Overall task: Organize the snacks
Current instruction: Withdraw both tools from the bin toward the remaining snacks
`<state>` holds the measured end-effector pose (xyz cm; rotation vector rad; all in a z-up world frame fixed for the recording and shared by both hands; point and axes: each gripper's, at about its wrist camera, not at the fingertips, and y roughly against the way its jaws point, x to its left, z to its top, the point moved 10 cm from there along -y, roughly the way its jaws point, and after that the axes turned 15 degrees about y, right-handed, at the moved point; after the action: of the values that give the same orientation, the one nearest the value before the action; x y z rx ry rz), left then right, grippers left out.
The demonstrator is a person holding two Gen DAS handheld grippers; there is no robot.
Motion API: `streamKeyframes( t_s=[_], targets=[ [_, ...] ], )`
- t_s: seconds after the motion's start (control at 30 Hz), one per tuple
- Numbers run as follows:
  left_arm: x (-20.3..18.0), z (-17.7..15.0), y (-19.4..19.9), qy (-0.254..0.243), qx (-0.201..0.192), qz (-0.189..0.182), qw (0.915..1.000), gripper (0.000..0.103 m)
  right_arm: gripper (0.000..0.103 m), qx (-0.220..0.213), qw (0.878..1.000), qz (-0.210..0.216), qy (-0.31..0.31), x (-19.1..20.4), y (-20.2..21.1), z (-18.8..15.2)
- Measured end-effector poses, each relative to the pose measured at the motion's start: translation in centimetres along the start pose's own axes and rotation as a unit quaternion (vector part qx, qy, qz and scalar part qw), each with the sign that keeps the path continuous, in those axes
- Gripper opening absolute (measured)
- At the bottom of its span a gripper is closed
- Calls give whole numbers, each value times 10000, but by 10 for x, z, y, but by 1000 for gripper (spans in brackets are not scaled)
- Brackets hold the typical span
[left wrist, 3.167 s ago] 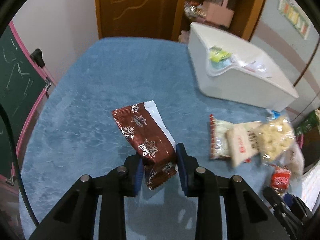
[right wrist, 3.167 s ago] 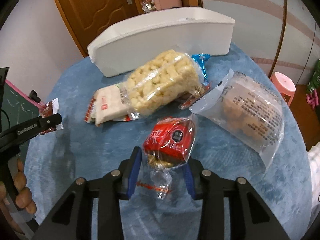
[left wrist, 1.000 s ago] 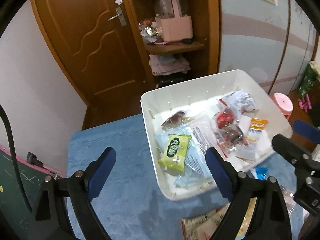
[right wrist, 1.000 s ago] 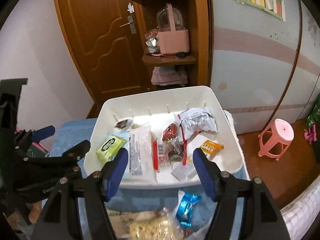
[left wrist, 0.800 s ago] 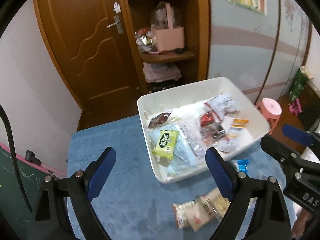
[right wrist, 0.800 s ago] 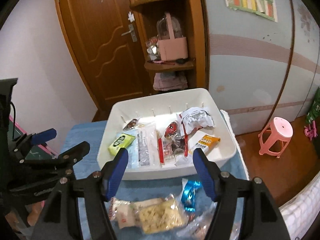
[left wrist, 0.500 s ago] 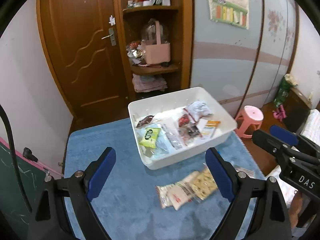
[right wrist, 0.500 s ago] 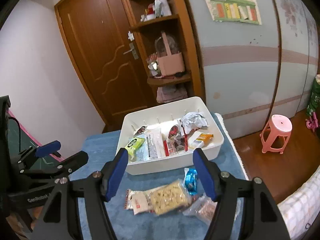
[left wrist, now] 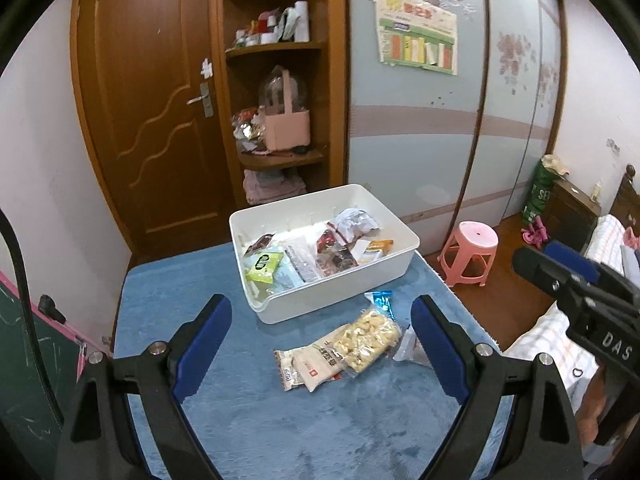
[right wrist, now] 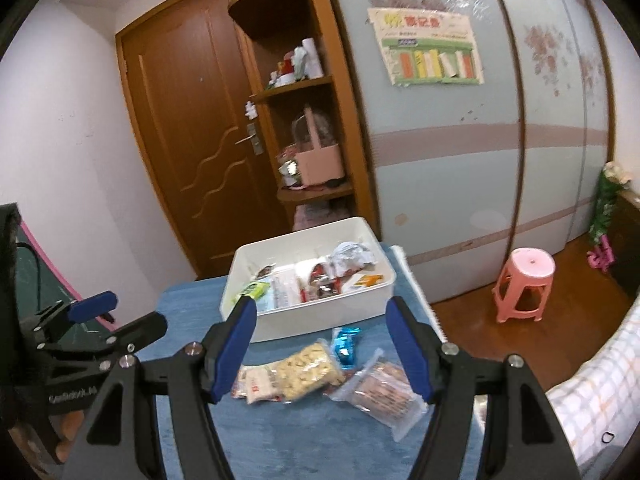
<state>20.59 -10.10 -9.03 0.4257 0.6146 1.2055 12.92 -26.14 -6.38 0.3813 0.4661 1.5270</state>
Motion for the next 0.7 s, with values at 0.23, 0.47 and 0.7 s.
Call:
streamKeyframes(
  t_s=[0.23, 0.47, 0.7],
  targets=[
    [-18, -40, -9, -38, 11, -193, 9998, 91, 68, 140, 9994, -326, 53, -13, 3, -33],
    [-13, -78, -42, -21, 345, 5, 9994, 91, 68, 562, 9980, -305, 4, -19, -13, -74],
    [10, -108, -73, 196, 850, 307, 9957, 91, 68, 1018, 9936, -386, -296, -45, -33, -122]
  ],
)
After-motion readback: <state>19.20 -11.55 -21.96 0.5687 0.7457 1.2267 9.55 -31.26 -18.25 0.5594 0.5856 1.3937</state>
